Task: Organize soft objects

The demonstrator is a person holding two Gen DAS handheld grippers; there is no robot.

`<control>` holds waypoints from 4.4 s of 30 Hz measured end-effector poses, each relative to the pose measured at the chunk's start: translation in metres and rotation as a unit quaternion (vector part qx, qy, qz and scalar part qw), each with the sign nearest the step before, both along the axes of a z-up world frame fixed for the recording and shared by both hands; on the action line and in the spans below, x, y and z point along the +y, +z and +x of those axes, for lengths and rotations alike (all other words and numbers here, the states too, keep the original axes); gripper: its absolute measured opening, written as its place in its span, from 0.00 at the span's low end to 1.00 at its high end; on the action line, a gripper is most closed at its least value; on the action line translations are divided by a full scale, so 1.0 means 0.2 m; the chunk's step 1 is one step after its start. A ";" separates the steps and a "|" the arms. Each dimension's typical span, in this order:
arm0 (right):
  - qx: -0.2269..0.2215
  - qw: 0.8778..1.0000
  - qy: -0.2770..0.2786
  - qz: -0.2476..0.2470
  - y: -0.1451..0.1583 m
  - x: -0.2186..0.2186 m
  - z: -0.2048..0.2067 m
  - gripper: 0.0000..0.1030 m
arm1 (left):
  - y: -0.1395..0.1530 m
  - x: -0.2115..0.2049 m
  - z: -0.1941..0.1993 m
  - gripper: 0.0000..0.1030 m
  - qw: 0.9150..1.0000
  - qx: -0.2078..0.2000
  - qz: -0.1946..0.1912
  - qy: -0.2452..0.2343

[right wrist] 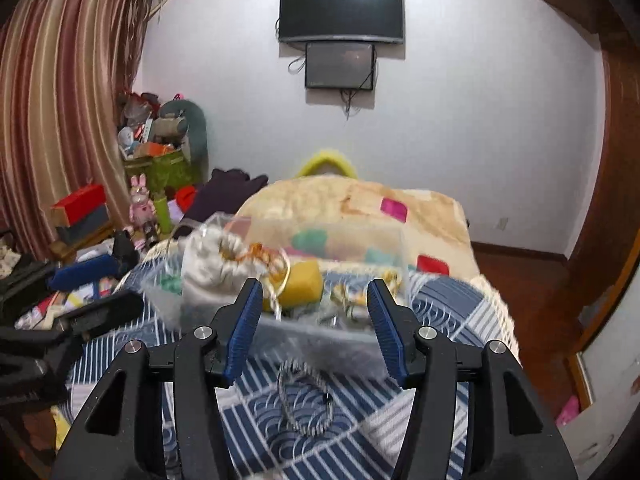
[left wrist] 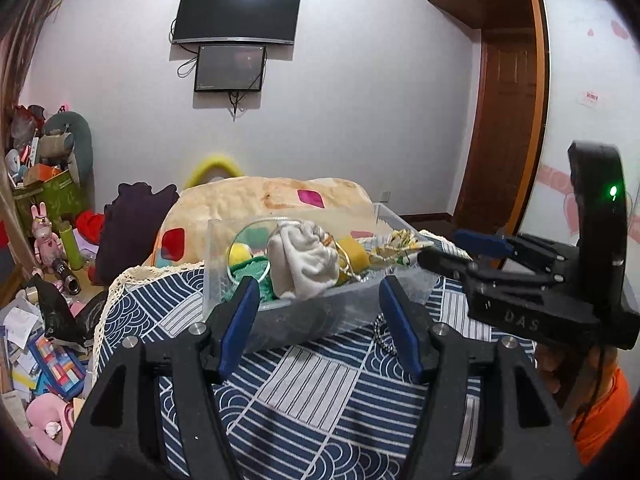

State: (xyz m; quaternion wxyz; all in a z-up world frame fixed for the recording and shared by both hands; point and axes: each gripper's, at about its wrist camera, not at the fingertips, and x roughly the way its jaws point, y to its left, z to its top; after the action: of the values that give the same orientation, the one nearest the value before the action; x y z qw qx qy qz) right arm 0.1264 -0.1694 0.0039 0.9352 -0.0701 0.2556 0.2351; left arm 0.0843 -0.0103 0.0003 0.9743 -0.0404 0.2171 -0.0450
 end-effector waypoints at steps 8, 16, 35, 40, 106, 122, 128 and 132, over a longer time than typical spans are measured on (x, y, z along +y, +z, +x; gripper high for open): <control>0.097 0.993 0.029 -0.054 -0.31 -0.02 0.03 0.54 | -0.10 0.02 -0.04 0.64 1.000 0.017 -0.021 -0.002; 0.144 0.986 0.031 -0.078 -0.47 0.00 0.11 0.33 | -0.17 0.04 -0.04 0.64 0.999 0.029 -0.032 0.005; 0.030 0.999 0.010 -0.018 -0.11 0.05 0.06 0.11 | -0.15 0.09 -0.09 0.64 0.998 0.012 -0.064 0.009; 0.046 0.999 -0.005 -0.011 -0.13 0.11 0.20 0.12 | -0.15 0.08 -0.10 0.64 0.998 0.006 -0.055 0.010; -0.098 0.992 0.009 0.083 0.14 -0.21 -0.43 1.00 | 0.11 -0.02 -0.39 1.00 0.994 -0.097 -0.003 0.046; -0.099 0.991 0.009 0.085 0.15 -0.21 -0.44 1.00 | 0.10 -0.02 -0.40 1.00 0.994 -0.099 -0.006 0.042; -0.099 0.992 0.009 0.083 0.15 -0.21 -0.44 1.00 | 0.10 -0.01 -0.39 1.00 0.995 -0.095 -0.015 0.038; -0.095 0.992 0.008 0.085 0.15 -0.21 -0.45 1.00 | 0.10 0.00 -0.39 1.00 0.995 -0.092 -0.022 0.036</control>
State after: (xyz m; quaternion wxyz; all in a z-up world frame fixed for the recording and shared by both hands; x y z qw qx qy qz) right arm 0.0371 -0.2116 0.0334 0.9558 -0.0146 0.1436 0.2560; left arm 0.0062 -0.0106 0.0196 0.9899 -0.0659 0.1244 -0.0180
